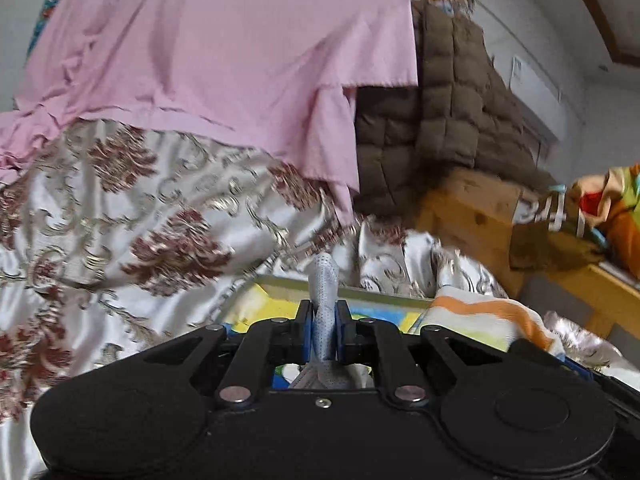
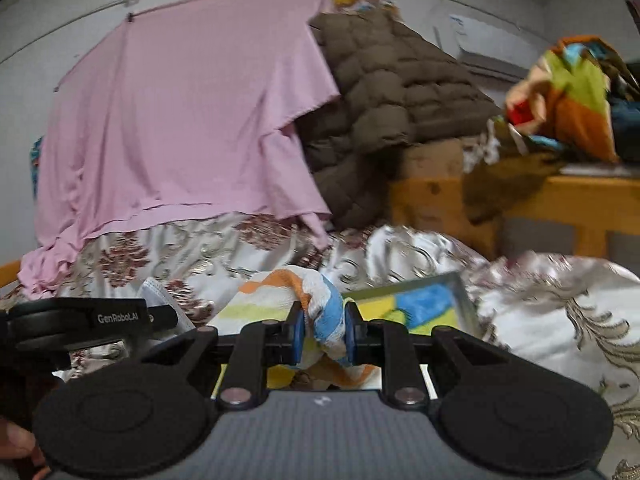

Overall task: Organize soft objects
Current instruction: 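Lift the mask and towel and carry both over the painted tray, then open the left tool to drop the mask into the tray while the right tool releases the towel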

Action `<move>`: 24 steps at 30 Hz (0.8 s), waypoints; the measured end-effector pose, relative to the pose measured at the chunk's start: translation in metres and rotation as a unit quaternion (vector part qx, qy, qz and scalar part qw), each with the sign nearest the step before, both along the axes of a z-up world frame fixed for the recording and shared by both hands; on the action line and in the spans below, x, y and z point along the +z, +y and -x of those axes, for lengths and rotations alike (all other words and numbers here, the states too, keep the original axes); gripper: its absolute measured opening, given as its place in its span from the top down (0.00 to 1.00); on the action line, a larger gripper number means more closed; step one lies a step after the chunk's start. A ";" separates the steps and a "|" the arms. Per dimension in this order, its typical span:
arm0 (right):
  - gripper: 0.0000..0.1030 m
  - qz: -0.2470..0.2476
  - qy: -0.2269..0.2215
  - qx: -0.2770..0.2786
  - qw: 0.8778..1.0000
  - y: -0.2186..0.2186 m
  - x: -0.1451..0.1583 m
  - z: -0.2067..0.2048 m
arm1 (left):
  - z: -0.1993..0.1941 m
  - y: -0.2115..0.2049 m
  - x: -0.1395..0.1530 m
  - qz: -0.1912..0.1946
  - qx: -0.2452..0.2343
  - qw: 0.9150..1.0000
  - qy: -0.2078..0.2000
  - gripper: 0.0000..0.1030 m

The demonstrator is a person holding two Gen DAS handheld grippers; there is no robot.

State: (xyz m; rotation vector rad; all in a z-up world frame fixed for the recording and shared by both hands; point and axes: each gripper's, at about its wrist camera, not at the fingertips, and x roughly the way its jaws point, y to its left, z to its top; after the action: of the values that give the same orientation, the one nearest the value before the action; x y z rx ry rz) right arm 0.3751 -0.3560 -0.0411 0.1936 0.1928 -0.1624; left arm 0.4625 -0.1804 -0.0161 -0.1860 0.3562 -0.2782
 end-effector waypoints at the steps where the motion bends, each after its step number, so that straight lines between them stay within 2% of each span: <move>1: 0.78 -0.001 0.007 -0.002 1.000 -0.002 -0.001 -0.002 | -0.005 -0.005 -0.002 -0.005 -0.004 1.000 0.006 0.88; 5: 0.76 -0.004 0.028 -0.008 1.000 -0.007 -0.005 -0.005 | -0.016 -0.014 -0.012 -0.023 -0.003 0.999 0.033 0.86; 11: 0.70 0.008 0.046 -0.013 0.999 -0.003 -0.010 -0.008 | -0.027 -0.008 -0.026 -0.022 0.018 0.996 0.087 0.80; 18: 0.58 0.014 0.048 -0.011 0.999 0.000 -0.014 -0.016 | -0.029 0.013 -0.027 -0.002 0.042 0.994 0.104 0.46; 21: 0.55 0.010 0.052 -0.008 0.999 -0.001 -0.015 -0.017 | -0.030 0.017 -0.028 0.002 0.042 0.993 0.109 0.43; 24: 0.49 0.008 0.050 -0.006 0.999 -0.001 -0.013 -0.015 | -0.026 0.016 -0.029 -0.004 0.048 0.994 0.103 0.35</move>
State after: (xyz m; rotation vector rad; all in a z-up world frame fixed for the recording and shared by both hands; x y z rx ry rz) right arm 0.3897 -0.3572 -0.0541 0.1707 0.2889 -0.1854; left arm 0.4884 -0.1647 -0.0448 -0.2250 0.5504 -0.1626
